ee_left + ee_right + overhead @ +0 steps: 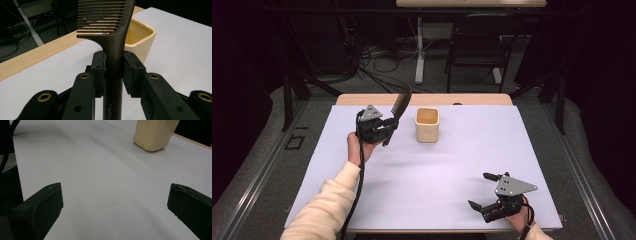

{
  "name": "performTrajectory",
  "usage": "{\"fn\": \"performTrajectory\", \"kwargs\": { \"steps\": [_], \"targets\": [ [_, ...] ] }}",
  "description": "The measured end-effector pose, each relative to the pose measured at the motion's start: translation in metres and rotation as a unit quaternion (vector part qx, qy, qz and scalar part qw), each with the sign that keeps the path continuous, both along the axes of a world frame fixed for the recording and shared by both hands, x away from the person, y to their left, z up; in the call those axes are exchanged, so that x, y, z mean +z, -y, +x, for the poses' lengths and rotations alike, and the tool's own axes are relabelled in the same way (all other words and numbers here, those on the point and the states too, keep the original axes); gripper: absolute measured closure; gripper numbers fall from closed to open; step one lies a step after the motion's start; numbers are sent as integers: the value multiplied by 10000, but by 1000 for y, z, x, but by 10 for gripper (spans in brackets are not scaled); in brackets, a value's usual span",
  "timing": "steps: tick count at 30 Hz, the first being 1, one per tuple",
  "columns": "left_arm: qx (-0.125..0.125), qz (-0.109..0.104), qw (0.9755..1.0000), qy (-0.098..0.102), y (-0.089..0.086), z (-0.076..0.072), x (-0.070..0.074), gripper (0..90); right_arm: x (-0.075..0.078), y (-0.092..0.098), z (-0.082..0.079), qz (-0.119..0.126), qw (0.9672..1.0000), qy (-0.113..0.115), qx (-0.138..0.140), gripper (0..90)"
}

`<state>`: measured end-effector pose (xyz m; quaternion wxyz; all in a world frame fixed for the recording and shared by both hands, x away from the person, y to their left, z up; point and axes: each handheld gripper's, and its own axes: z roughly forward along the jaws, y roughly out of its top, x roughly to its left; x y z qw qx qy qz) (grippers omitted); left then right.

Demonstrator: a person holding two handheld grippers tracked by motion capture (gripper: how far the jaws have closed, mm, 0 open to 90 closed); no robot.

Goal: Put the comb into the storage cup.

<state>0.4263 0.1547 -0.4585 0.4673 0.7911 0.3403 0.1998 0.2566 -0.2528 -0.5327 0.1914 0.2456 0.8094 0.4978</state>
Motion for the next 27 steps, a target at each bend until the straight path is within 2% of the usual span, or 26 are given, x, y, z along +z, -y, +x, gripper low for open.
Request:
{"fn": "performTrajectory", "kwargs": {
  "steps": [27],
  "targets": [
    [-48, 22, 9999, 129, 19, 11, 15, 722, 0, 0, 0, 3, 10000, -28, -20, 0]
  ]
}}
